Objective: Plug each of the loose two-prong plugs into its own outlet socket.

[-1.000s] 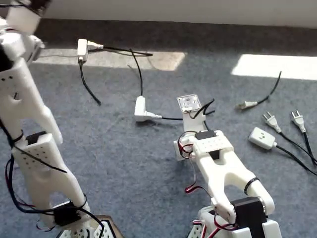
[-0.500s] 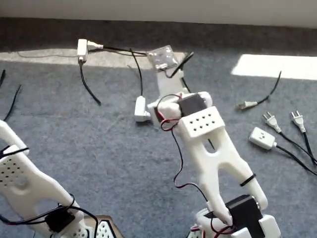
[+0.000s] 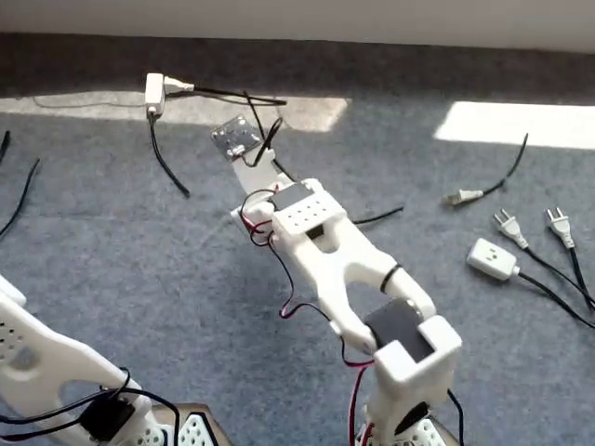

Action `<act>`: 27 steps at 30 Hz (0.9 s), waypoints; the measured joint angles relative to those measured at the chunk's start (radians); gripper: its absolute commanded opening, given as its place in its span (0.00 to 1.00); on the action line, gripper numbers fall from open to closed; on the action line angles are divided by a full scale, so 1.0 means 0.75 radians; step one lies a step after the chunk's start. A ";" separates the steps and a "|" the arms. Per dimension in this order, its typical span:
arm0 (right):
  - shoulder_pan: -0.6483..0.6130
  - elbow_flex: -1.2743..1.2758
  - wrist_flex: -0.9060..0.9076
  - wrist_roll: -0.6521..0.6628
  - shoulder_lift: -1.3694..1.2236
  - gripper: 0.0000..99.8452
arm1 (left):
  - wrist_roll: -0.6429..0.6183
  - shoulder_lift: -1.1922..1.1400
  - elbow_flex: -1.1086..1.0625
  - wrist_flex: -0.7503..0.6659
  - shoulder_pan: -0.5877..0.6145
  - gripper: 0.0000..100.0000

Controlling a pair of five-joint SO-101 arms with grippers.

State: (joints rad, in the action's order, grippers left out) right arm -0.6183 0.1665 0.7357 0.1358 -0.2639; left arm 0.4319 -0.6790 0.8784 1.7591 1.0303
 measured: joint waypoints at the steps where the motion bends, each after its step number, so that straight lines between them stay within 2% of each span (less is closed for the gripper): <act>1: 0.000 -0.043 -0.002 0.000 -0.049 0.19 | 0.000 0.000 -0.012 -0.002 0.002 0.21; 6: 0.027 -0.225 -0.004 0.000 -0.254 0.17 | 0.000 0.000 -0.053 -0.004 -0.002 0.21; 11: 0.072 -0.366 0.006 0.000 -0.389 0.02 | 0.000 0.000 -0.057 -0.006 0.000 0.21; 19: 0.094 -0.734 0.098 0.000 -0.597 0.02 | 0.000 -0.023 -0.078 -0.006 0.000 0.21; 27: 0.057 -1.367 0.092 0.004 -0.902 0.02 | -0.002 -0.162 -0.086 -0.010 0.000 0.21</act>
State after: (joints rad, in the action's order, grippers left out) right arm -0.5754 -0.8585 0.8048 0.1389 -0.9406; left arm 0.4304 -0.8002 0.8140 1.7515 1.0303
